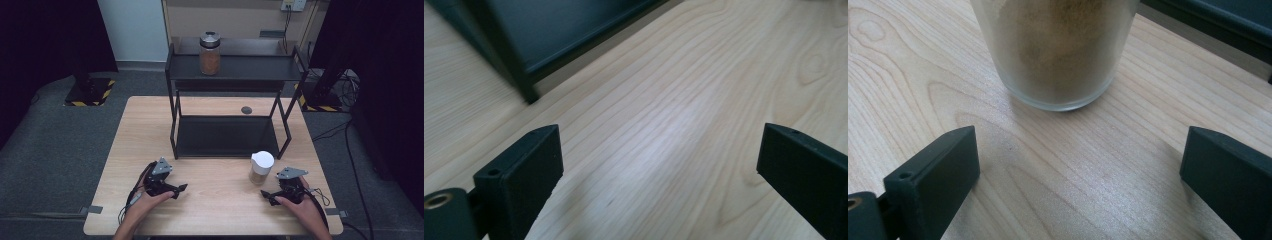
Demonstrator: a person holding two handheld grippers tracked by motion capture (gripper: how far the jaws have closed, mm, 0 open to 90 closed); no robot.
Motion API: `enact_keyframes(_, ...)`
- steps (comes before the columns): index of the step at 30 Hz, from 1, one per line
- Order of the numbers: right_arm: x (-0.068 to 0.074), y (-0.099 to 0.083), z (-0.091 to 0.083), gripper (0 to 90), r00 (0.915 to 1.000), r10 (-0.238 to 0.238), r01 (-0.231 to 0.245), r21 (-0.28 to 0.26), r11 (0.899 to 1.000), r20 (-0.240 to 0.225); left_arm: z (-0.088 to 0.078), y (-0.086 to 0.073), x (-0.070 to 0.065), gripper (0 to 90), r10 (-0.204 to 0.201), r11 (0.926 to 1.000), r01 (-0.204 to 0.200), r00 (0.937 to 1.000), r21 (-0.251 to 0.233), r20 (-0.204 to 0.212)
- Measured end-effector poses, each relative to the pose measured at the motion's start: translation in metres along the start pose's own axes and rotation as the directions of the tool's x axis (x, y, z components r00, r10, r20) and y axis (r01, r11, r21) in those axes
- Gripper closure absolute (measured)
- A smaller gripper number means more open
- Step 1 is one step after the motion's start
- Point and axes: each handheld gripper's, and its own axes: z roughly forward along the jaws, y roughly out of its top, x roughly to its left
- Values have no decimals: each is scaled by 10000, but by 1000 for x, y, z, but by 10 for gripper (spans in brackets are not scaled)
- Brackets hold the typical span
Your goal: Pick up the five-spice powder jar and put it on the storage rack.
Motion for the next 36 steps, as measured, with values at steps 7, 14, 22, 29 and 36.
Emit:
enact_keyframes(7, 1, 0, 0, 29, 10000, 10, -10, -5, 10000, 19, -10, -5, 8, 41, -506, 9986, 513, 9964, 86, -678)
enact_keyframes(14, 0, 0, 0, 29, 10000, 13, -13, -5, 10000, 16, -12, -1, 13, 41, -903, 9950, 959, 9839, 295, -1540)
enact_keyframes(22, 1, 0, 0, 28, 10000, 41, -41, -6, 10000, 33, -4, -10, 15, 39, -1511, 9859, 1615, 9718, 436, -1811)
enact_keyframes(29, 1, 0, 0, 28, 10000, 51, -51, -9, 10000, 43, 2, -9, 6, 13, -1110, 9902, 1266, 9692, 582, -2199)
enact_keyframes(36, 1, 0, 0, 28, 10000, 53, -53, -3, 10000, 41, 2, -9, 6, 8, -1096, 9904, 1252, 9695, 586, -2191)
